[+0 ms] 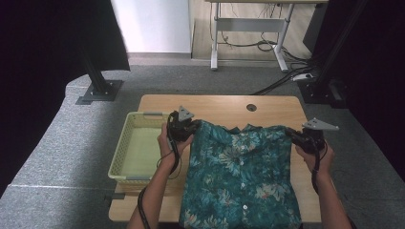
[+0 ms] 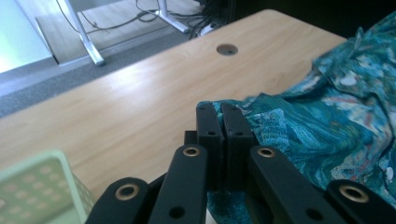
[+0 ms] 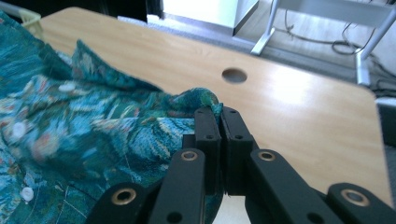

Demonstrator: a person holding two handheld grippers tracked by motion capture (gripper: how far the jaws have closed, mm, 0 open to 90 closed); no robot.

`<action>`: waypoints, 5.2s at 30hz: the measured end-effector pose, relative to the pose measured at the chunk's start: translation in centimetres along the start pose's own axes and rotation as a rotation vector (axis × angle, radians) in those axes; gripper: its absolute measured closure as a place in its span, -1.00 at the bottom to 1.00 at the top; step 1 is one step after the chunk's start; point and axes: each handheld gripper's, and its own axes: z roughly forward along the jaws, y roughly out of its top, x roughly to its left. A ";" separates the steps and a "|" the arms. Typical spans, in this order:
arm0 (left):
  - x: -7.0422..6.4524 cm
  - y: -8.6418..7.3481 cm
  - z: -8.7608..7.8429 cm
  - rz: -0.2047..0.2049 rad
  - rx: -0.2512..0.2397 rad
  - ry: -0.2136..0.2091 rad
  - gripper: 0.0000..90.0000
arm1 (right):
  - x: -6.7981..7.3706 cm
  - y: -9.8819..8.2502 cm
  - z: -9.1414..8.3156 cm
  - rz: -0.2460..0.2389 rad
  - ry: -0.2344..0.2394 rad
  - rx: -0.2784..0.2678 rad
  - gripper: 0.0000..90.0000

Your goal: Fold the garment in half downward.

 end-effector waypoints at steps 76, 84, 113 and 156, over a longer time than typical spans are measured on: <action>-3.4 -6.1 -3.3 0.062 -0.050 0.017 0.94 | 2.6 -4.8 -3.7 -0.027 -0.033 -0.022 0.91; -3.9 -7.7 -3.7 0.047 -0.044 -0.010 0.94 | 3.6 -5.8 -4.4 -0.067 -0.036 0.001 0.91; -7.2 -16.1 -4.4 -0.037 0.066 -0.106 0.93 | 4.6 -14.0 -6.7 0.000 0.017 0.090 0.89; -8.1 -17.1 -1.3 -0.038 0.166 -0.030 0.90 | 3.2 -17.0 -3.0 0.073 0.075 0.192 0.78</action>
